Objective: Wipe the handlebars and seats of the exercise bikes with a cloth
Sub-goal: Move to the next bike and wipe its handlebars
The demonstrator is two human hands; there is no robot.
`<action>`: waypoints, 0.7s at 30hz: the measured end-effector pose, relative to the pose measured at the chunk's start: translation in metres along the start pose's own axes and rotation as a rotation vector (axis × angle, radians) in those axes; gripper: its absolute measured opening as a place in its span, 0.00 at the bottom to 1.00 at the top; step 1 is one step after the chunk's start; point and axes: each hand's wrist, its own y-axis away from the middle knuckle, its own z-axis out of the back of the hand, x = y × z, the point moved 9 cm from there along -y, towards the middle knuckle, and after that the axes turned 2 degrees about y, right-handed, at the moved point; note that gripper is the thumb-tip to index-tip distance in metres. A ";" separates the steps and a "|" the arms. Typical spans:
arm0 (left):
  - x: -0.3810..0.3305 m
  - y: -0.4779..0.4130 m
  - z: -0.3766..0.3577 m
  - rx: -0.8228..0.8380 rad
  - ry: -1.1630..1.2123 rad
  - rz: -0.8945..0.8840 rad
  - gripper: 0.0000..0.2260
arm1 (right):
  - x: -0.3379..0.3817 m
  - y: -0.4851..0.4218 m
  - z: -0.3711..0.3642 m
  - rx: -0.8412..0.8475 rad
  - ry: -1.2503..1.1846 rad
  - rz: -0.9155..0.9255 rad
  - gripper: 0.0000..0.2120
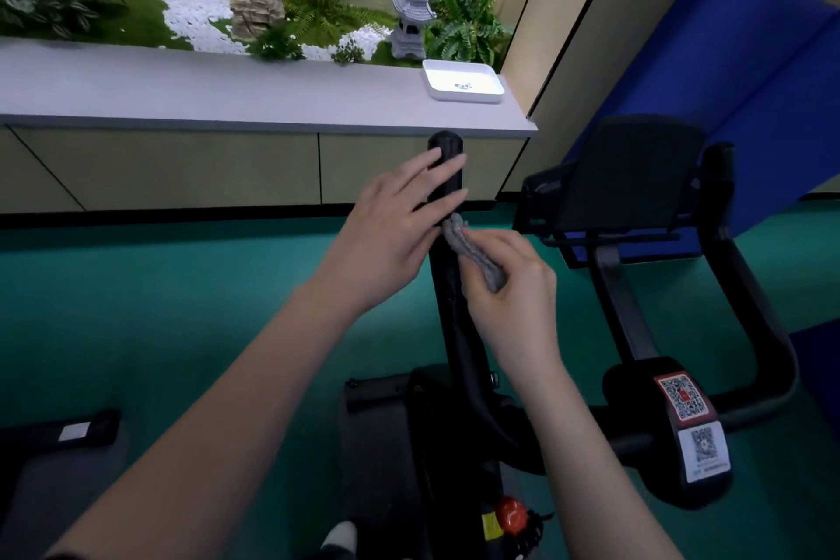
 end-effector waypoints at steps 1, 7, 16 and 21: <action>0.000 0.001 -0.002 0.033 0.016 -0.004 0.17 | 0.001 0.000 -0.002 0.027 -0.001 0.002 0.13; 0.007 0.002 -0.005 0.073 0.143 0.002 0.18 | -0.005 0.020 0.005 0.207 -0.042 0.003 0.14; 0.015 0.001 -0.010 0.065 0.251 0.015 0.18 | 0.020 0.000 0.009 0.252 0.026 0.117 0.16; 0.019 0.002 -0.011 0.070 0.266 0.019 0.19 | 0.029 0.016 -0.013 0.431 0.073 0.202 0.14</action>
